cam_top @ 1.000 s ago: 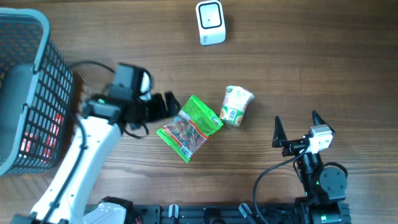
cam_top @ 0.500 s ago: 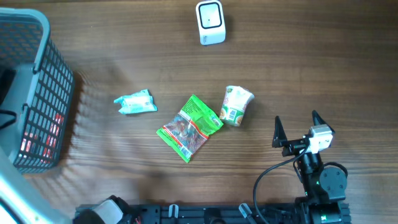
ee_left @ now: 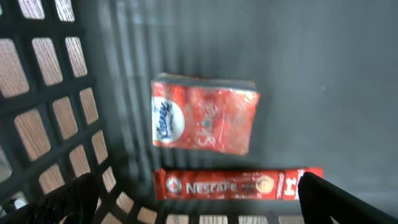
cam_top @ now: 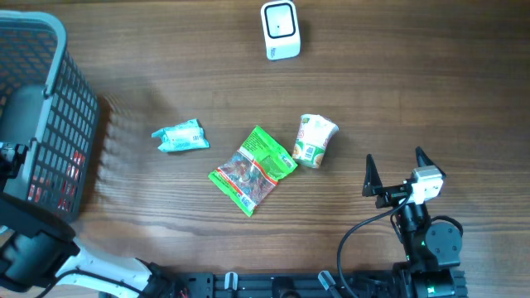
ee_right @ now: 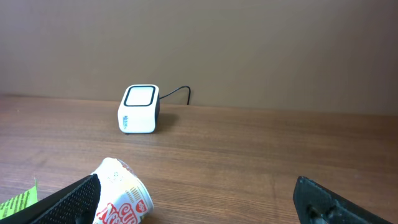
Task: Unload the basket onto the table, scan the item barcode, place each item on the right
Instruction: 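Grasp the small red packet in the basket with the left gripper, place it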
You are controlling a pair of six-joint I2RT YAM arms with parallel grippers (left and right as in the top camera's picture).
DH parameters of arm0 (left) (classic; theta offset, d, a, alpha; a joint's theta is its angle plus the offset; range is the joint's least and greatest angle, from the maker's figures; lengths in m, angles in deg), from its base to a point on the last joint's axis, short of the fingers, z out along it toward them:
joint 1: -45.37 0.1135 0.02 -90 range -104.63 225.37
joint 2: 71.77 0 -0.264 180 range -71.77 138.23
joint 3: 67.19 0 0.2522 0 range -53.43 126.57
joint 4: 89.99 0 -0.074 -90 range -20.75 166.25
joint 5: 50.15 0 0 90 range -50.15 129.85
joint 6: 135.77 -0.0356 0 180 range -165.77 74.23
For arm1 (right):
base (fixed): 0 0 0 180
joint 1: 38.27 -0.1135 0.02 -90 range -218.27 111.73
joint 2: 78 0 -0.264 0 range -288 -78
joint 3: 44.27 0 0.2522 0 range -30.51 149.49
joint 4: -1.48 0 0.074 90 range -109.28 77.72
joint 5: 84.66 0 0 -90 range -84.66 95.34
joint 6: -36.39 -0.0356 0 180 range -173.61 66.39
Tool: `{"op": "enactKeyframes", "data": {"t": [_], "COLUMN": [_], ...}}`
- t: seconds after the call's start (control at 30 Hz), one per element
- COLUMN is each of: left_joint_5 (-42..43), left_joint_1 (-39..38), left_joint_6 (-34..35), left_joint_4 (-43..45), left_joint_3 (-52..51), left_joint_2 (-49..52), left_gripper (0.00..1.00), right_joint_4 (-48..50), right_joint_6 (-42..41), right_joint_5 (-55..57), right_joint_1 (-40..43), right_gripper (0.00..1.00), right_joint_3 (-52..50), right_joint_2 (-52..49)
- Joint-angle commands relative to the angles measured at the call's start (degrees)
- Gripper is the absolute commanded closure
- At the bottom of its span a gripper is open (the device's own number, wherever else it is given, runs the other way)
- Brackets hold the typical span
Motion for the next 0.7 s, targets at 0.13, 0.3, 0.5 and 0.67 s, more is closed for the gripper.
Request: {"op": "enactKeyframes", "data": {"t": [0.13, 0.3, 0.5, 0.67], "left_joint_5": [-1.4, -0.7, 6.4, 12.2], "left_joint_1": [0.1, 0.1, 0.1, 0.1], "left_joint_6": [-0.3, -0.2, -0.3, -3.3], "left_joint_4": [8.7, 18.1, 20.1, 9.7], "left_joint_3": [-6.4, -14.1, -14.5, -3.6], "left_joint_2": [2.8, 2.8, 2.8, -0.7], "left_gripper": [0.0, 0.05, 0.66, 0.67], "right_joint_4": [0.1, 0.2, 0.2, 0.2], "right_joint_6": [-0.7, -0.7, -0.7, -0.7], "right_joint_5": [0.3, 0.3, 0.3, 0.3], "right_joint_1": [0.1, 0.1, 0.1, 0.1], "right_gripper": [0.0, 0.0, 0.0, 0.0], "right_joint_3": [-0.1, -0.1, -0.1, -0.1], "right_joint_2": [0.3, 0.3, 0.3, 0.3]}}
